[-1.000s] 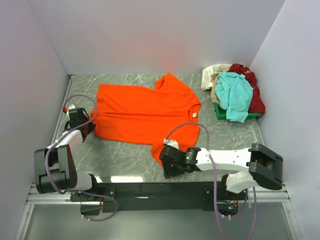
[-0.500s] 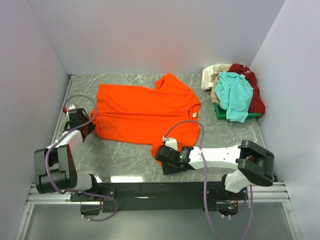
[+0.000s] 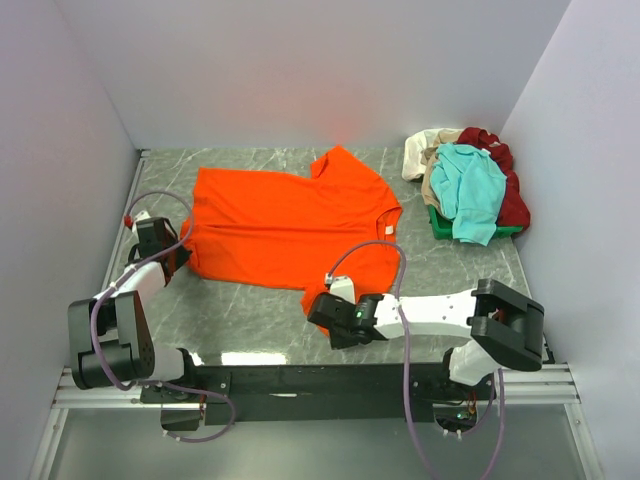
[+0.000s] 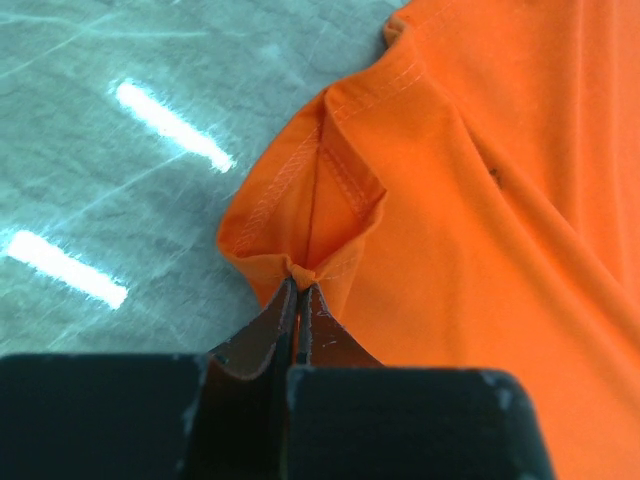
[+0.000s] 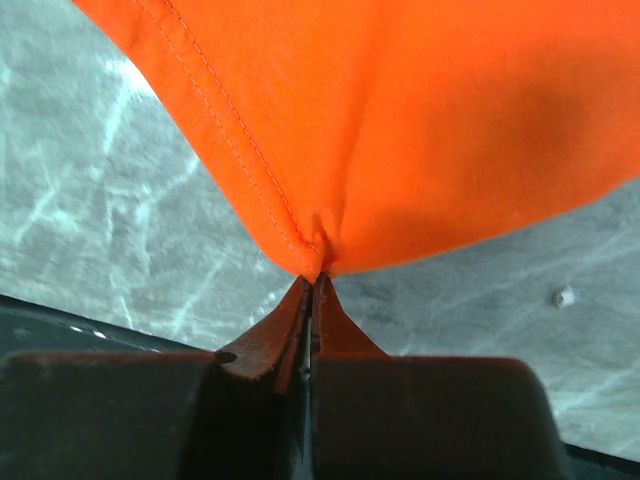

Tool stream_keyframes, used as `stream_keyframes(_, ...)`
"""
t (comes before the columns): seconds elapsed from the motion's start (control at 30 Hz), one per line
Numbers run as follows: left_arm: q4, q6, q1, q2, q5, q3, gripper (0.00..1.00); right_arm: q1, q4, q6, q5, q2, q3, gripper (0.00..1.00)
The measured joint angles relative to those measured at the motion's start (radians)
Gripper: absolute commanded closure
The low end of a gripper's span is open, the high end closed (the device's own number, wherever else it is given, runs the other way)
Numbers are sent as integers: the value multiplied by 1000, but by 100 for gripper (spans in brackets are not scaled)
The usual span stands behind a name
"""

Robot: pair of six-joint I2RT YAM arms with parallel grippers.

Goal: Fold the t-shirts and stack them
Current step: Flatten the tshirt out, then fold the tshirt

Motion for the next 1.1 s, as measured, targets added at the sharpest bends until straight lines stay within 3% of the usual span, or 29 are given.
stream_keyframes(0.47, -21, -82, 3, -172, -29, -88, 100, 108, -130, 67, 46, -141, -24, 100)
stream_keyframes(0.9, -152, -131, 4, -446, -76, -138, 99, 224, -232, 171, 105, -230, -58, 100)
stream_keyframes(1.1, -170, -136, 4, -456, -75, -142, 99, 232, -285, 199, 158, -250, -50, 100)
